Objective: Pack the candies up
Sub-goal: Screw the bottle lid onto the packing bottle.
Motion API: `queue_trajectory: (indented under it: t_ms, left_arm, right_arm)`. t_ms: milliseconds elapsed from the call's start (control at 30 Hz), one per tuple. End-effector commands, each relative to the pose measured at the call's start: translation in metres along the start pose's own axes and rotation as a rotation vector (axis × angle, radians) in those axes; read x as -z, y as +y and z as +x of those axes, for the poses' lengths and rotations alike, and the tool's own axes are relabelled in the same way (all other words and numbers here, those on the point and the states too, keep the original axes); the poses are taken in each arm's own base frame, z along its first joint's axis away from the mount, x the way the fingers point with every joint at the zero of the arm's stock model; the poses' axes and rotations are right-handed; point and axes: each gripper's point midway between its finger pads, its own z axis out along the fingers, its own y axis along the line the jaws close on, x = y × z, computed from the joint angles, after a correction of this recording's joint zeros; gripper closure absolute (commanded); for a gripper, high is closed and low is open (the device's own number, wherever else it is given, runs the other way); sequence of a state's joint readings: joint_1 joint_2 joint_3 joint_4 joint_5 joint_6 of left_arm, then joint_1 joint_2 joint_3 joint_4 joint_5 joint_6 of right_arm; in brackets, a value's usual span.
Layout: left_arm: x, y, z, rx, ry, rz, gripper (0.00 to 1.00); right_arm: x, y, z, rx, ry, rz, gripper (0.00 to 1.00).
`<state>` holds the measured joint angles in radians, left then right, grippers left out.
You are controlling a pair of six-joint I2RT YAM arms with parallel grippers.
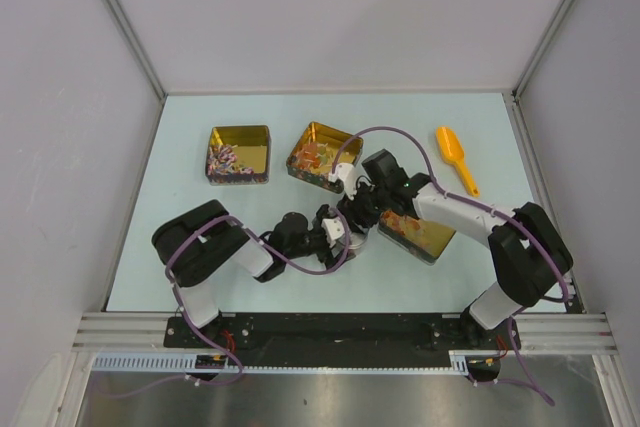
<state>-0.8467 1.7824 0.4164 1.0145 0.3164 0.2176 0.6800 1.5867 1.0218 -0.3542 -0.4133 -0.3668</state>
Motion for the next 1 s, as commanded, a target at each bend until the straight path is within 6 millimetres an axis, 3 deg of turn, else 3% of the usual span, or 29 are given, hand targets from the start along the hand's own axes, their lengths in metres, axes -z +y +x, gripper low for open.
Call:
queue_trajectory:
  t_ms: [0,267,600,733,800,833,900,967]
  left_arm:
    - [-0.009,0.011,-0.032,-0.066,-0.095,-0.03,0.0]
    - [-0.01,0.015,-0.031,-0.062,-0.081,-0.051,0.0]
    - [-0.013,0.026,-0.033,-0.044,-0.08,-0.093,0.0]
    - [-0.012,0.028,-0.031,-0.039,-0.074,-0.099,0.0]
    - [-0.012,0.029,-0.03,-0.035,-0.074,-0.1,0.0]
    - [-0.012,0.029,-0.031,-0.035,-0.076,-0.096,0.0]
    - [-0.011,0.028,-0.032,-0.034,-0.083,-0.092,0.0]
    - [-0.01,0.025,-0.034,-0.028,-0.094,-0.077,0.0]
  right_arm:
    - [-0.004,0.002,0.004,0.024,0.024,0.012,0.51]
    - [0.003,0.001,0.02,0.001,0.071,-0.016,0.82]
    - [0.017,0.013,0.033,0.022,0.104,-0.061,0.83]
    - [0.021,0.023,0.047,0.03,0.136,-0.09,0.83]
    - [0.023,0.022,0.048,0.031,0.129,-0.069,0.82]
    - [0.028,0.016,0.039,0.047,0.093,-0.029,0.73]
    - [0.034,0.009,0.029,0.059,0.052,0.004,0.65]
    - [0.04,0.006,0.016,0.087,0.006,0.02,0.46]
